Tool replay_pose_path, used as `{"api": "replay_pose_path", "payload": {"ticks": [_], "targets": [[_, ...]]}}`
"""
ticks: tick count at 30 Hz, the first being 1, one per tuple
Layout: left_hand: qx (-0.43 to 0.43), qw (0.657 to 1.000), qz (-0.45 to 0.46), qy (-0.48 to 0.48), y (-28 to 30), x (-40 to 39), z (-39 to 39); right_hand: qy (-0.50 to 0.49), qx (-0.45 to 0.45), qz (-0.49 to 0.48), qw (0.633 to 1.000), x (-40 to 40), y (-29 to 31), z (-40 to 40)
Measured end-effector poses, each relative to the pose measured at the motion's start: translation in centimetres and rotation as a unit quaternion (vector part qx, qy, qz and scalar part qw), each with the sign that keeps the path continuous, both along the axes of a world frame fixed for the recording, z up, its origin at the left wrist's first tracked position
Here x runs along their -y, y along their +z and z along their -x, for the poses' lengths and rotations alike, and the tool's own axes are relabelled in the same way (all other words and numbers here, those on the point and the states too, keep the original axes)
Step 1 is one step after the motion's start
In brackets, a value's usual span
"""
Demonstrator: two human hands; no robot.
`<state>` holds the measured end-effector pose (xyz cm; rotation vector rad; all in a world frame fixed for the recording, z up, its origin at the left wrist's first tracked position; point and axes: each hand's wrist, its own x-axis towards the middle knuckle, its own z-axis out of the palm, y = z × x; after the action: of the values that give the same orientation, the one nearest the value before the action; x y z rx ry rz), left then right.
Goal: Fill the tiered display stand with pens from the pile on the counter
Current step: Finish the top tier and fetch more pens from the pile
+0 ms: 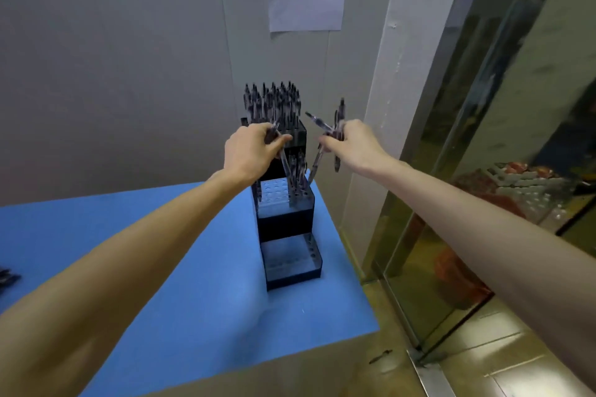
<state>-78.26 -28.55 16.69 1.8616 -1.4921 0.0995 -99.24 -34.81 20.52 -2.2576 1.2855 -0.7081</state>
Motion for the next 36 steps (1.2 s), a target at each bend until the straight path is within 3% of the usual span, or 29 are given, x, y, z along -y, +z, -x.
{"api": "replay_pose_path", "payload": {"ticks": [13, 18, 30, 36], "targets": [[0.108, 0.994, -0.003, -0.004, -3.5, 4.6, 0.8, 0.096, -0.042, -0.005, 0.994, 8.6, -5.8, -2.4], [0.158, 0.987, 0.041, 0.002, -3.6, 4.8, 2.0, 0.158, -0.083, 0.063, 0.982, 9.9, -4.9, -2.6], [0.141, 0.987, 0.002, 0.08, -5.2, 4.5, 1.9, 0.248, -0.123, 0.104, 0.955, 10.9, -5.2, -3.3], [0.08, 0.995, 0.007, 0.057, -5.2, 3.8, 2.3, 0.246, -0.099, 0.069, 0.962, 10.4, -5.1, -2.9]]}}
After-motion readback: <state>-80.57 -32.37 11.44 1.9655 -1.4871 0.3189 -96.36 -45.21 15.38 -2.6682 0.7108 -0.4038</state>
